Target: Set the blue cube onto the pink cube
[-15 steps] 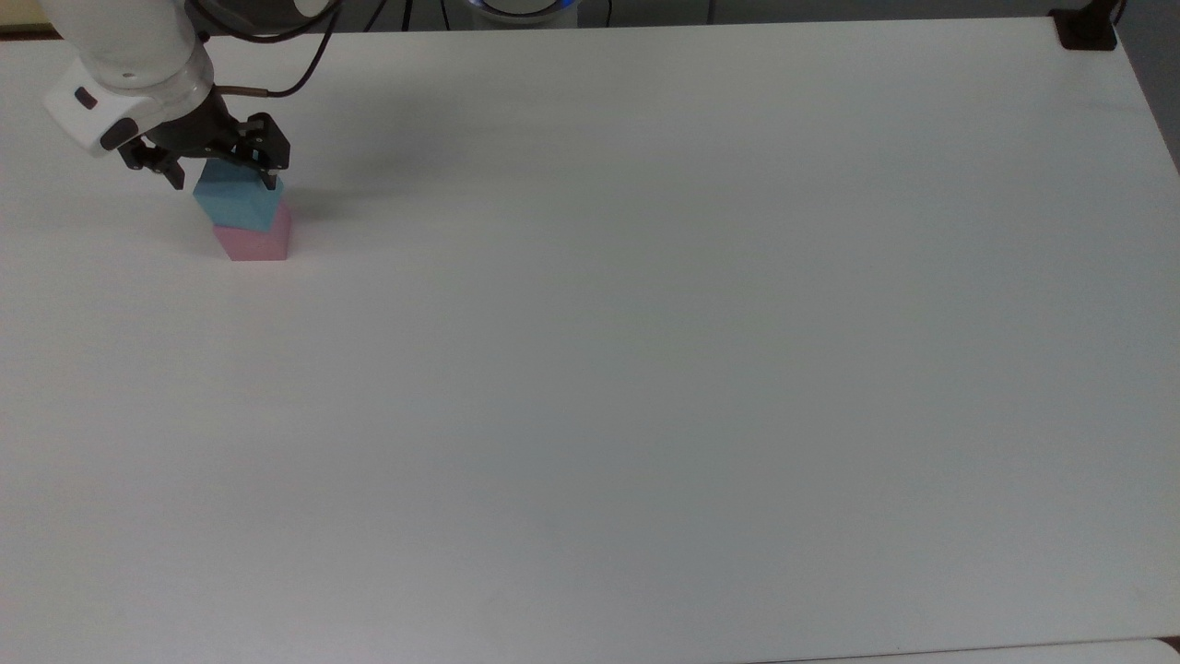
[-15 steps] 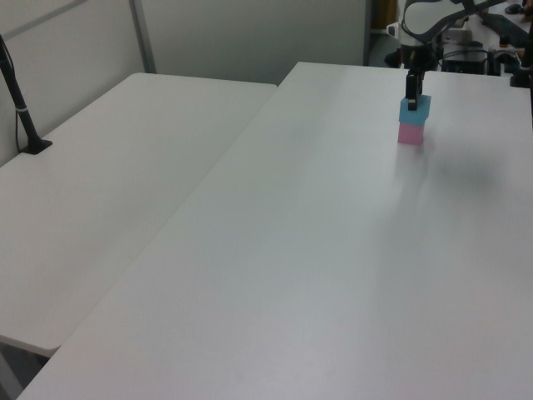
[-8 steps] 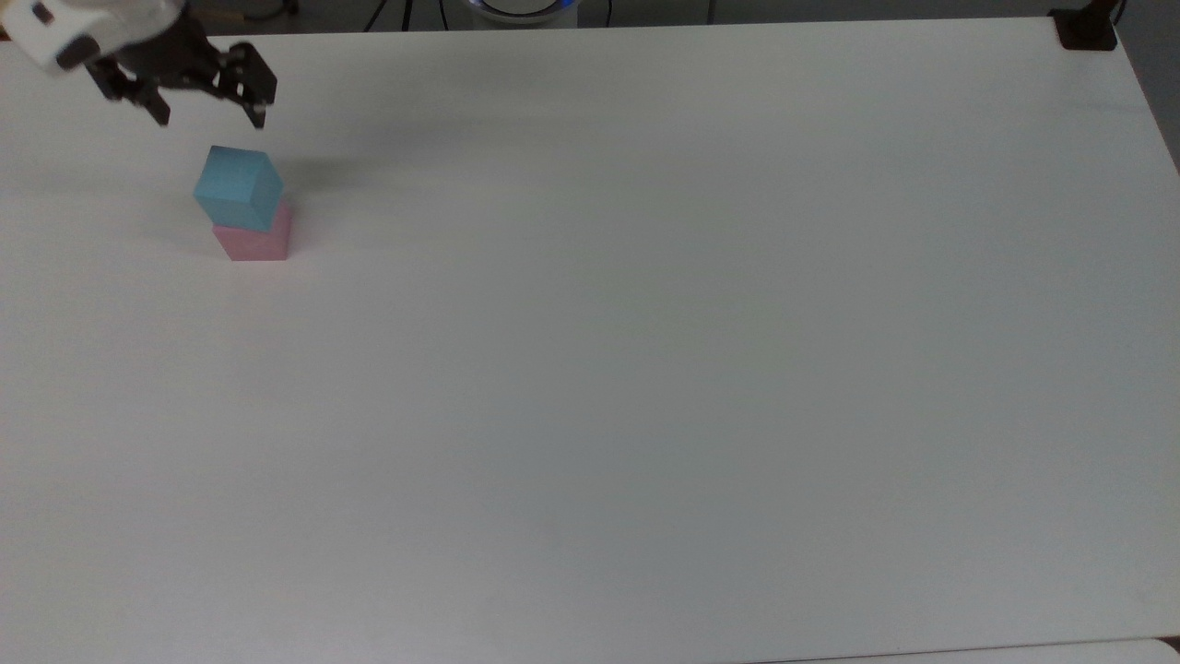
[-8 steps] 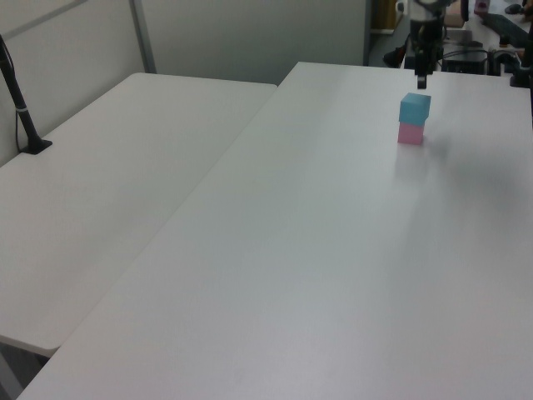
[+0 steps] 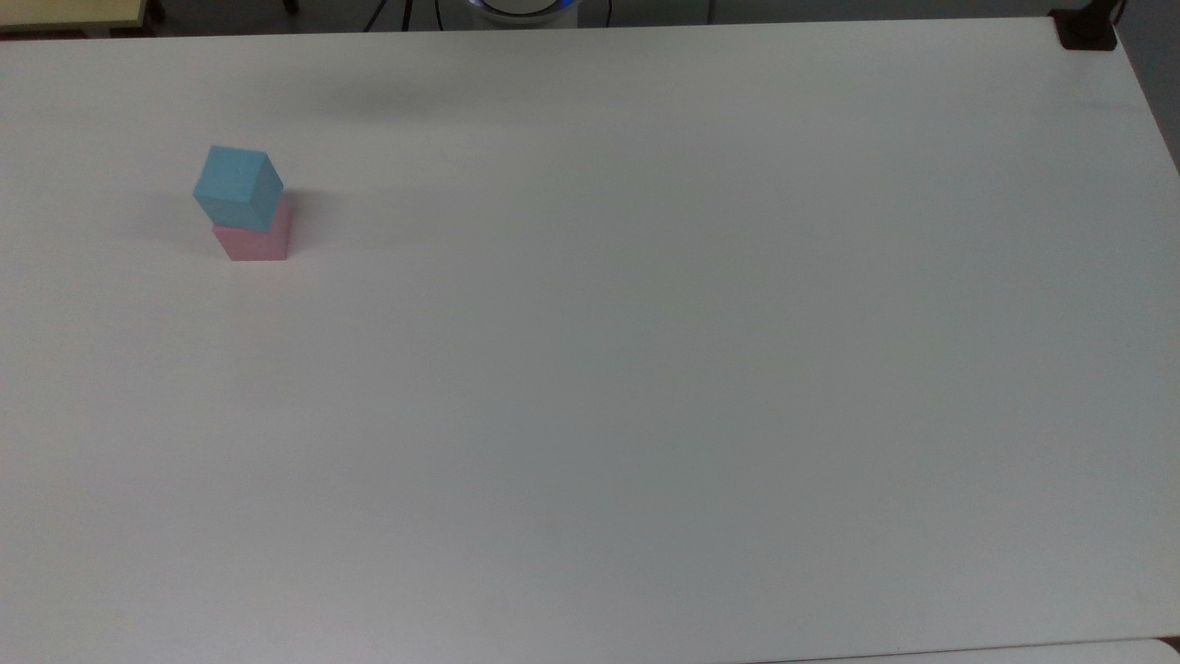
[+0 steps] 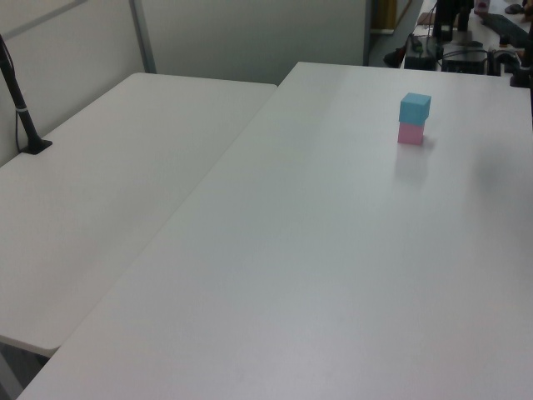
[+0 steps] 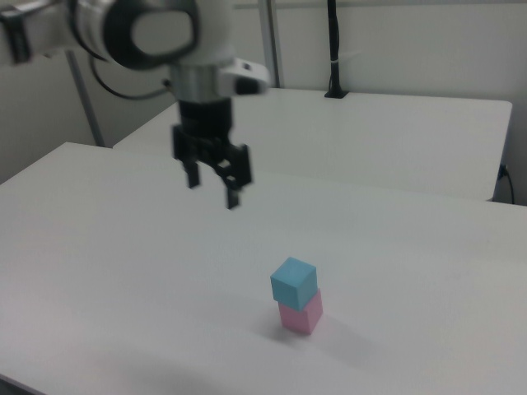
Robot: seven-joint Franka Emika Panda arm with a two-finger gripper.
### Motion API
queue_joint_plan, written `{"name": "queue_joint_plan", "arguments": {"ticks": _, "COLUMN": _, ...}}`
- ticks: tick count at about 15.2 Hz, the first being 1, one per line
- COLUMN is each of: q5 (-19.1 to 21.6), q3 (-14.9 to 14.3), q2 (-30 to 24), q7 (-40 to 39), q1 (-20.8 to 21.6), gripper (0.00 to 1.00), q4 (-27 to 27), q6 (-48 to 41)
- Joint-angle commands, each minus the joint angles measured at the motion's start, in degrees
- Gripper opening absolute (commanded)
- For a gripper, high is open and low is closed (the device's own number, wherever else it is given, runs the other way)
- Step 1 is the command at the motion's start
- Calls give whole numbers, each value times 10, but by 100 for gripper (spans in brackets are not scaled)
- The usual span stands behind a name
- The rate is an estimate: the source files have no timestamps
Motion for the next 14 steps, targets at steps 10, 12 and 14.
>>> {"name": "queue_joint_plan", "arguments": {"ticks": 10, "q5": -2, "q3": 53, "q2": -4, "q7": 21, "q1": 44, "gripper": 100, "q4": 24, "q6": 64}}
{"name": "queue_joint_plan", "arguments": {"ticks": 12, "q5": -3, "q3": 53, "q2": -5, "q7": 16, "q1": 43, "gripper": 100, "q4": 24, "q6": 58}}
{"name": "queue_joint_plan", "arguments": {"ticks": 14, "q5": -3, "q3": 53, "q2": -5, "q7": 16, "q1": 44, "gripper": 100, "q4": 24, "q6": 56}}
